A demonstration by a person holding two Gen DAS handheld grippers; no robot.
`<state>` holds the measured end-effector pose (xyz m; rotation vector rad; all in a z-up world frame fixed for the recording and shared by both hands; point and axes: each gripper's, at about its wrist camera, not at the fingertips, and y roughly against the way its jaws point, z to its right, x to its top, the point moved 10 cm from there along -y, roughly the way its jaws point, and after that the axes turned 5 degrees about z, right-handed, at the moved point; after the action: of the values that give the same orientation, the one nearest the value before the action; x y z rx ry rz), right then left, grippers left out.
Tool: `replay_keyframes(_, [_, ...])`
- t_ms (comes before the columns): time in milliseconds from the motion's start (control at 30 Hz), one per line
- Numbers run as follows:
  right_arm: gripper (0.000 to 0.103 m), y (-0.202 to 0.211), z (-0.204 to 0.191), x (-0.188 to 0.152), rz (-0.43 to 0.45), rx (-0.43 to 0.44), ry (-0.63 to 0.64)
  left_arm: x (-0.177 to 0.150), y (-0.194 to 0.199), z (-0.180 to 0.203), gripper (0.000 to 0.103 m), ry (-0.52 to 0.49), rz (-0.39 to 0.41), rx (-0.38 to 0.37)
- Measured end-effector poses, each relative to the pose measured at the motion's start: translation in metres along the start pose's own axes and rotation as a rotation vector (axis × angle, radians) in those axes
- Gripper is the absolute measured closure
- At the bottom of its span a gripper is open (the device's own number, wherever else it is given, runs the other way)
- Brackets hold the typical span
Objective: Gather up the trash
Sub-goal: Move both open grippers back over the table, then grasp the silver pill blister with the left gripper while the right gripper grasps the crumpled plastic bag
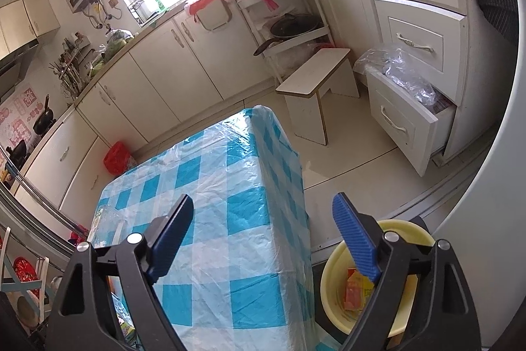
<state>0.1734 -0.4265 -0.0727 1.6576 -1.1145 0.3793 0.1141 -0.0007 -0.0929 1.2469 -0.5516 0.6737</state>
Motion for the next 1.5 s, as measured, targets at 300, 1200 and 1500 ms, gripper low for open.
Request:
replay_keyframes(300, [0.018,-0.006,-0.004,-0.006,-0.025,0.000,0.017,-0.003,0.003,0.005,0.021,-0.078,0.016,0.050])
replay_keyframes(1200, [0.012,0.068,-0.091,-0.072,0.110,0.073,0.369,-0.036,0.066,-0.118,0.008,-0.047,0.041,0.173])
replay_keyframes(1500, [0.011,0.044,-0.145,-0.083,0.003,0.294,0.304,-0.025,0.053,-0.143,0.008,-0.013,0.027,0.184])
